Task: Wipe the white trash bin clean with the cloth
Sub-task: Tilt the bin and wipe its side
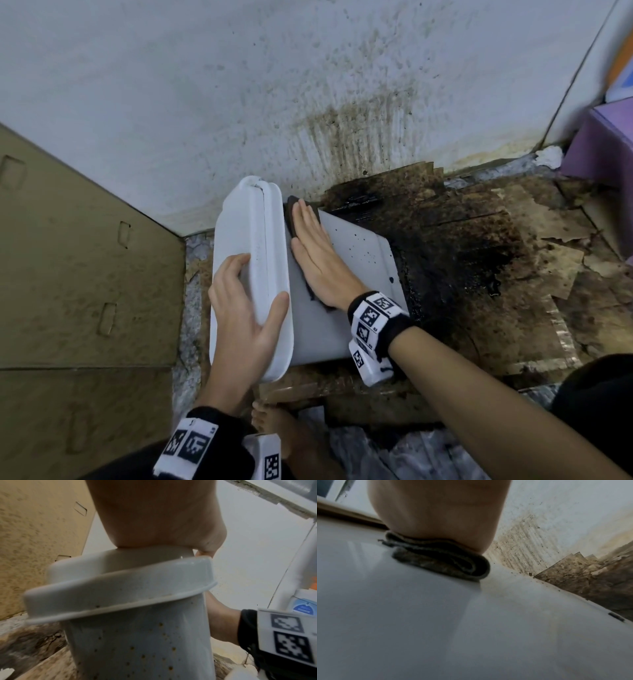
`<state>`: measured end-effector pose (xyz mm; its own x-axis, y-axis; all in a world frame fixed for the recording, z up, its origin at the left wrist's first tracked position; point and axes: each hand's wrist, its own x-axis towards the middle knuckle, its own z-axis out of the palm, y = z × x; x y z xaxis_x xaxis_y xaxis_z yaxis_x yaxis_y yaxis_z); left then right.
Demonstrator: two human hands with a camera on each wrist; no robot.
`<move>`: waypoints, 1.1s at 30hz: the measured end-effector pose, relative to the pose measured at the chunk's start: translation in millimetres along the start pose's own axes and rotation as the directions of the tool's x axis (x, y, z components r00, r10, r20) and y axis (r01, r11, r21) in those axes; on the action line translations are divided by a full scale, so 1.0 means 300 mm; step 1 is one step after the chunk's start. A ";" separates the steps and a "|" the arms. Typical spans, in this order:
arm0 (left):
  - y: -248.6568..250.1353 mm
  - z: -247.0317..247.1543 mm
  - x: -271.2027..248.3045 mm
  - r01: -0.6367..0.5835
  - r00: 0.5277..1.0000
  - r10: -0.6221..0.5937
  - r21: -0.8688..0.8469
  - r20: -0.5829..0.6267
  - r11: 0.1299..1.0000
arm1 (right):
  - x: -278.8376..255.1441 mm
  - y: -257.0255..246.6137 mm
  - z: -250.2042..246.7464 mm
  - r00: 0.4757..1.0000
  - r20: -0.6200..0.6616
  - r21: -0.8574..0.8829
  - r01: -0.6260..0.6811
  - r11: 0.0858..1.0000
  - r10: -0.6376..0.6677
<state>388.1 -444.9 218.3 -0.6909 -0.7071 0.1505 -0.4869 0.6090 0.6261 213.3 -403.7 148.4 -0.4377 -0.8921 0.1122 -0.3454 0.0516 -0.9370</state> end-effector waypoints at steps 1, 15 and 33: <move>0.001 0.000 -0.001 0.001 1.000 -0.001 -0.005 0.000 1.000 | -0.004 0.014 -0.005 1.000 -0.001 0.002 0.014 1.000 -0.014; -0.004 -0.009 0.003 0.010 1.000 -0.012 -0.072 -0.028 0.997 | -0.096 0.438 -0.110 0.906 -0.125 -0.018 -0.409 0.913 0.403; 0.009 -0.006 0.004 0.019 1.000 -0.019 -0.034 -0.008 0.999 | 0.037 0.020 -0.026 0.998 -0.006 0.113 -0.061 0.992 0.062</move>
<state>386.8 -444.6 221.5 -0.6772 -0.7214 0.1445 -0.4811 0.5828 0.6548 199.8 -409.8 146.7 -0.4631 -0.8846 0.0556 -0.2223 0.0552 -0.9734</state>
